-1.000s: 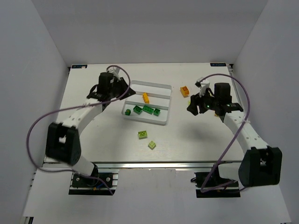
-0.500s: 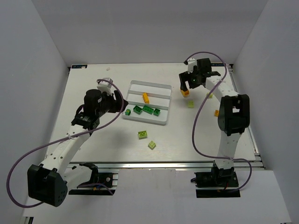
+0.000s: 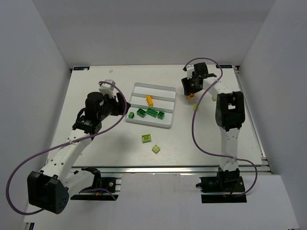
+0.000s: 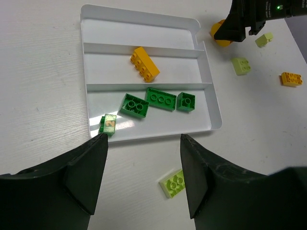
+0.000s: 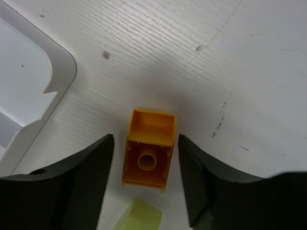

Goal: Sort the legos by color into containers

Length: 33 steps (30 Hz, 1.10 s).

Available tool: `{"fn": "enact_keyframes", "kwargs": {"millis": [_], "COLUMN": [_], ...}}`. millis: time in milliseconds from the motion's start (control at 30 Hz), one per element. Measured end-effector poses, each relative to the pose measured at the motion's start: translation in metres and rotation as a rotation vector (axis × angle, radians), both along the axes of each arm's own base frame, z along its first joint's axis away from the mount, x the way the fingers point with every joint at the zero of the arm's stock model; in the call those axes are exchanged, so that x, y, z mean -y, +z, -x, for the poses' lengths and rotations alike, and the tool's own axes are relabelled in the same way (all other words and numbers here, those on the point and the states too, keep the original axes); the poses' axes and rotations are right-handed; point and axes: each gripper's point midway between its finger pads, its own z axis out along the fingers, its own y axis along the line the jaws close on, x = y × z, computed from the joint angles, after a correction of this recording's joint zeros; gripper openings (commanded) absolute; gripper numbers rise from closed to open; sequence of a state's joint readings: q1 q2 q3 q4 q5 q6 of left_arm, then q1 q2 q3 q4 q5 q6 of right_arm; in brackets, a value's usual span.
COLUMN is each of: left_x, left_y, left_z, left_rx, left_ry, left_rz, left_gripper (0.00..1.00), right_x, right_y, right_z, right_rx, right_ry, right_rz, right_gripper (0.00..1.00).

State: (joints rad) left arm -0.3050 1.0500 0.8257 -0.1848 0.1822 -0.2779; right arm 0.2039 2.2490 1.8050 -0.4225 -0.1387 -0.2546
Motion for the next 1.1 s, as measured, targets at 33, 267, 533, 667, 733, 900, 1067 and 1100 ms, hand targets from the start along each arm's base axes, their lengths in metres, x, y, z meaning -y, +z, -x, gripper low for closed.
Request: {"fn": "enact_keyframes", "kwargs": {"millis": [33,267,533,667,733,900,1067,1100], "left_x": [0.000,0.000,0.000,0.000,0.000,0.000,-0.001,-0.001], "left_y": [0.000,0.000,0.000,0.000,0.000,0.000,0.000,0.000], "left_z": [0.000,0.000,0.000,0.000,0.000,0.000,0.000,0.000], "left_rx": [0.000,0.000,0.000,0.000,0.000,0.000,0.000,0.000], "left_ry": [0.000,0.000,0.000,0.000,0.000,0.002,0.004,0.004], "left_rz": [0.000,0.000,0.000,0.000,0.000,0.000,-0.001,-0.001], "left_gripper": [0.71,0.71,0.71,0.71,0.71,0.71,0.71,0.71], "right_x": [0.000,0.001,-0.020,-0.071,-0.099,-0.158,-0.177,-0.177], "right_y": [-0.004,-0.008,0.031,0.080,0.089,0.073,0.038,0.033], "right_z": [0.001,0.002,0.041,0.057,0.065,0.073,0.067,0.067], "right_rx": [-0.007,-0.015,0.028,0.146,0.174,0.159,0.102,0.091], "right_ry": [-0.001,-0.007,0.150,0.325,0.406,0.542,0.563,0.562], "right_rz": [0.005,0.013,-0.037,-0.085,-0.099,-0.104,-0.076,-0.069], "right_gripper": [0.49,0.00,0.00,0.02,0.07,0.18,0.30,0.32]}}
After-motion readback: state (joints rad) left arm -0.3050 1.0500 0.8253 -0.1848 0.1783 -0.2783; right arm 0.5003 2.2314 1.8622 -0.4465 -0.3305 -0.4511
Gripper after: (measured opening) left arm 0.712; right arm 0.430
